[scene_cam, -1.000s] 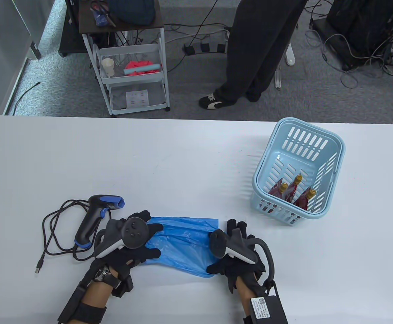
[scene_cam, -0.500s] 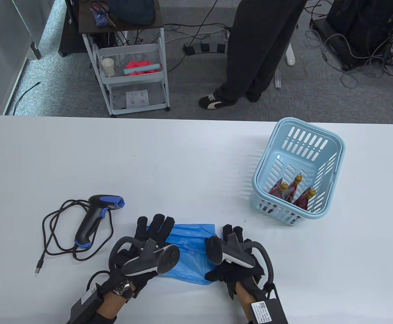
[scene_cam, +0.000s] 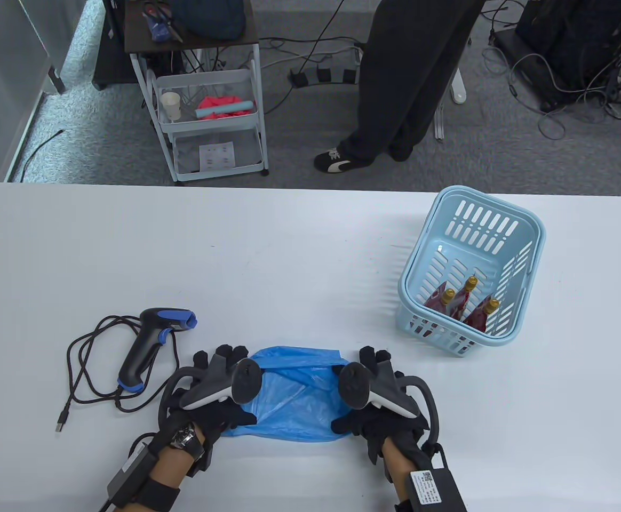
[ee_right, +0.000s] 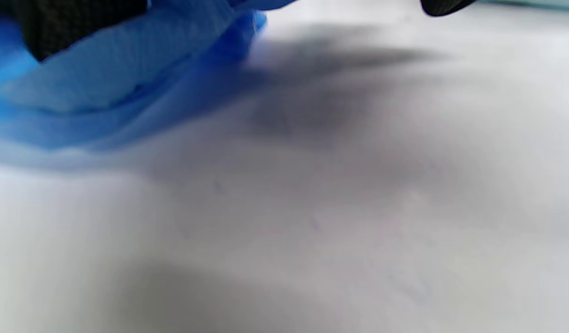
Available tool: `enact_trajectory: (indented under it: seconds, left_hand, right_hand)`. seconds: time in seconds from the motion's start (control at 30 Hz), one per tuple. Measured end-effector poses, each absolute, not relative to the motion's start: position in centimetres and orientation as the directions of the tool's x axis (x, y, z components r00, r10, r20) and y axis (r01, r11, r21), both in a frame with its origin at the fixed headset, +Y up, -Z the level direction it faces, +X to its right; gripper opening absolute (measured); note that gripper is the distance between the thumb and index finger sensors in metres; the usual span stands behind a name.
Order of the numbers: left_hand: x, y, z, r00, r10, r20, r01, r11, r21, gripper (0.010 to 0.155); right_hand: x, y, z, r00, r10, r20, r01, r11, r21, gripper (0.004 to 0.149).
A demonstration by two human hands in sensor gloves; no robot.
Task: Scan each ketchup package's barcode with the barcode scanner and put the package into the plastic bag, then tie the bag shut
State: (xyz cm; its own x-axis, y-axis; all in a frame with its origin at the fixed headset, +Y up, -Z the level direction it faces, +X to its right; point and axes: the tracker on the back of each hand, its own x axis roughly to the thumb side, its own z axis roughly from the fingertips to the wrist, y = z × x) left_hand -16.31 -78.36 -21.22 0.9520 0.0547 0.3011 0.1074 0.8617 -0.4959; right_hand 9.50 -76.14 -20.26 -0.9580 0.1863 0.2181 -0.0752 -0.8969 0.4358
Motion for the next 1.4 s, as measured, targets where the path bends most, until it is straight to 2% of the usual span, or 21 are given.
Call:
enact_trajectory:
  seconds: [0.13, 0.23, 0.27, 0.33, 0.4, 0.47, 0.57, 0.63, 0.7, 0.77, 0.87, 1.07, 1.23, 1.3, 1.4]
  left_hand:
    - [-16.4, -78.5, -21.3, 0.952, 0.078, 0.297, 0.088, 0.857, -0.508, 0.103]
    - [-16.4, -78.5, -21.2, 0.952, 0.085, 0.294, 0.082, 0.855, -0.513, 0.104]
    - [-16.4, -78.5, -21.2, 0.952, 0.086, 0.294, 0.081, 0.855, -0.513, 0.104]
    - [-16.4, -78.5, -21.2, 0.951, 0.087, 0.297, 0.082, 0.854, -0.514, 0.105]
    - [-16.3, -78.5, -21.1, 0.949, 0.084, 0.304, 0.09, 0.853, -0.514, 0.105]
    - [-16.1, -78.5, -21.0, 0.945, 0.08, 0.316, 0.099, 0.853, -0.512, 0.106]
    - [-16.0, -78.5, -21.0, 0.944, 0.075, 0.32, 0.106, 0.852, -0.513, 0.108]
    - [-16.0, -78.5, -21.0, 0.944, 0.074, 0.322, 0.109, 0.851, -0.514, 0.109]
    - [-16.0, -78.5, -21.0, 0.944, 0.067, 0.322, 0.116, 0.849, -0.516, 0.111]
    - [-16.1, -78.4, -21.0, 0.946, 0.055, 0.32, 0.123, 0.851, -0.511, 0.113]
    - [-16.5, -78.3, -21.1, 0.95, 0.062, 0.305, 0.109, 0.852, -0.511, 0.112]
    - [-18.1, -77.6, -21.6, 0.965, 0.093, 0.247, 0.046, 0.861, -0.507, 0.103]
    - [-19.7, -75.5, -21.9, 0.925, 0.313, 0.217, -0.166, 0.844, -0.509, 0.088]
    - [-19.9, -74.5, -21.7, 0.905, 0.359, 0.227, -0.211, 0.844, -0.494, 0.084]
    - [-19.8, -72.9, -21.3, 0.899, 0.348, 0.266, -0.21, 0.876, -0.435, 0.074]
  right_hand:
    - [8.4, -72.7, -19.7, -0.931, 0.224, 0.288, -0.143, -0.95, 0.279, 0.073]
    - [6.4, -71.7, -18.9, -0.908, 0.176, 0.38, -0.087, -0.967, 0.241, 0.057]
    - [5.7, -71.9, -18.7, -0.902, 0.161, 0.4, -0.063, -0.967, 0.247, 0.052]
    - [4.0, -73.3, -18.5, -0.895, 0.079, 0.439, 0.065, -0.951, 0.303, 0.048]
    - [3.2, -75.1, -18.8, -0.897, -0.035, 0.44, 0.19, -0.93, 0.315, 0.046]
    - [2.9, -76.5, -19.5, -0.907, -0.111, 0.406, 0.249, -0.919, 0.305, 0.044]
    - [2.9, -77.2, -20.2, -0.938, -0.097, 0.332, 0.186, -0.95, 0.25, 0.036]
    - [3.2, -77.2, -20.7, -0.942, -0.13, 0.311, 0.218, -0.938, 0.268, 0.039]
    - [3.4, -77.1, -21.2, -0.942, -0.174, 0.286, 0.268, -0.905, 0.33, 0.057]
    - [4.0, -76.9, -21.8, -0.946, -0.206, 0.25, 0.297, -0.86, 0.416, 0.084]
    - [4.7, -77.2, -22.2, -0.936, -0.257, 0.24, 0.347, -0.791, 0.504, 0.102]
    - [5.6, -77.7, -22.1, -0.943, -0.228, 0.242, 0.327, -0.77, 0.547, 0.105]
    - [5.7, -77.8, -21.7, -0.942, -0.201, 0.267, 0.32, -0.774, 0.546, 0.106]
    - [5.7, -77.9, -21.7, -0.943, -0.197, 0.268, 0.317, -0.775, 0.547, 0.107]
    - [5.6, -77.9, -21.7, -0.943, -0.191, 0.272, 0.315, -0.772, 0.552, 0.107]
